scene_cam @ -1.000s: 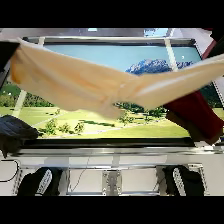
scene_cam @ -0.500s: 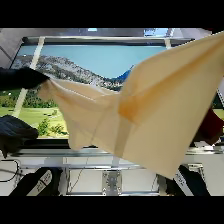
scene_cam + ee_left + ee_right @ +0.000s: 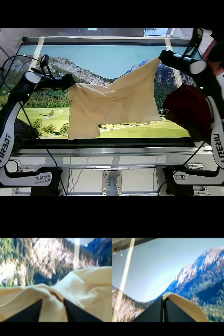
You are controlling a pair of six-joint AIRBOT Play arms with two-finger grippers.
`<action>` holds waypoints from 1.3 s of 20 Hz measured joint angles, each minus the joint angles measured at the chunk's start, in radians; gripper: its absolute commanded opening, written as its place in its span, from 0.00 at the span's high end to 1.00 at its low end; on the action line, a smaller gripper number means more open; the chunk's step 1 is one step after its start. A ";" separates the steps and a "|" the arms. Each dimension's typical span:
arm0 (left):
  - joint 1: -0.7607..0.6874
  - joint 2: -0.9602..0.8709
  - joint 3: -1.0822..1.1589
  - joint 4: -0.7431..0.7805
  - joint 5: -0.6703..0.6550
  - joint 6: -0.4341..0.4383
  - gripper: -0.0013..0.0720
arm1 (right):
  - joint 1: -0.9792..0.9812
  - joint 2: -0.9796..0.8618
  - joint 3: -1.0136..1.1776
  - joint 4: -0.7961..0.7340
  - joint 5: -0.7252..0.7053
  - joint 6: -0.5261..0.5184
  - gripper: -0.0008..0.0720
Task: Fold the shirts.
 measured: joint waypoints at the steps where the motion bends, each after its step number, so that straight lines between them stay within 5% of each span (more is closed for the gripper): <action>1: -0.003 -0.016 0.023 -0.006 0.036 -0.001 0.11 | 0.022 -0.022 -0.002 -0.012 -0.074 0.003 0.37; 6: 0.060 -0.005 0.245 0.015 0.073 0.002 0.11 | -0.001 -0.015 0.004 -0.053 -0.195 0.013 0.38; 11: 0.242 0.229 0.346 0.262 0.001 0.082 0.12 | -0.225 0.143 0.002 -0.124 0.098 0.017 0.38; 15: 0.359 0.426 0.101 0.386 -0.078 0.112 0.12 | -0.355 0.276 -0.090 -0.178 0.299 0.017 0.38; 18: 0.396 0.500 -0.209 0.291 -0.053 0.121 0.18 | -0.408 0.390 -0.224 -0.193 0.352 0.018 0.38; 20: 0.407 0.509 -0.383 0.151 0.011 0.121 0.56 | -0.430 0.476 -0.320 -0.182 0.374 0.019 0.38; 26: 0.417 0.315 -0.560 -0.122 0.022 0.138 0.57 | -0.450 0.688 -0.478 -0.114 0.396 0.020 0.37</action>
